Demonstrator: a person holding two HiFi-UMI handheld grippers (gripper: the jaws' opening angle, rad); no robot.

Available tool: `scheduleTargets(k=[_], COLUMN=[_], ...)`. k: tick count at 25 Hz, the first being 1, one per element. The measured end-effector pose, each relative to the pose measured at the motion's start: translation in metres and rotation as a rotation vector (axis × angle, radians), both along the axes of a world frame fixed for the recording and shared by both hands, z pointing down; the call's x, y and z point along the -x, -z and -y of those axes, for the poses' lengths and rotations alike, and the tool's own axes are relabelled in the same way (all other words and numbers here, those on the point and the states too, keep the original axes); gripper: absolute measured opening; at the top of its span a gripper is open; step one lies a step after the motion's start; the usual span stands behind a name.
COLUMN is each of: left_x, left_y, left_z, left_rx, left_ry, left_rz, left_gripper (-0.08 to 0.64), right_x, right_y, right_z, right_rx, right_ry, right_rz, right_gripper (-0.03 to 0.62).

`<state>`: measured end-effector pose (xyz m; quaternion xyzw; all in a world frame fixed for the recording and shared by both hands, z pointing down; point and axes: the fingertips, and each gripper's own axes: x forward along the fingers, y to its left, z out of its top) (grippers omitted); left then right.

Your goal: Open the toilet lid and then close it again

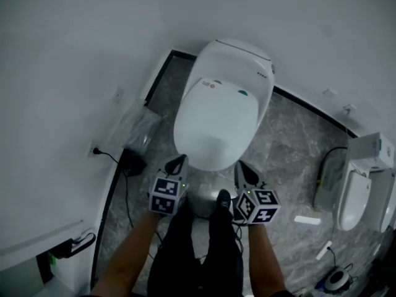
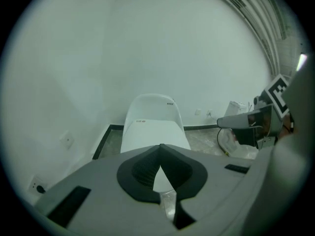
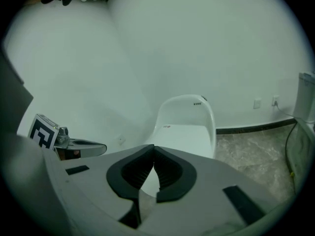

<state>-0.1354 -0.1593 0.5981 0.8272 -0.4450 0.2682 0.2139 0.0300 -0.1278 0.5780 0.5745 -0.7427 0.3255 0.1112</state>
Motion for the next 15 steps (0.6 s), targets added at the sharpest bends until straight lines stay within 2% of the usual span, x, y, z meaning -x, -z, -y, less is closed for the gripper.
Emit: scheduleTargets(k=[5,10,15], left_x=[0.017,0.023,0.028], left_y=[-0.063,-0.126,-0.172], left_z=[-0.003,-0.014,-0.025], left_rx=[0.065,0.16,0.234], left_ry=[0.091,0.174,0.223], left_rz=[-0.055,-0.127,-0.16], left_gripper=[0.008,0.009,0.032], right_x=[-0.001,0.005,0.013], right_y=[-0.064,-0.124,-0.173], right_z=[-0.012,-0.023,-0.032], right_rx=[0.055,0.13,0.2], right_ry=[-0.031,-0.061,-0.078], right_rz=[0.023,0.096,0.109], right_gripper=[0.011,0.013,0.095])
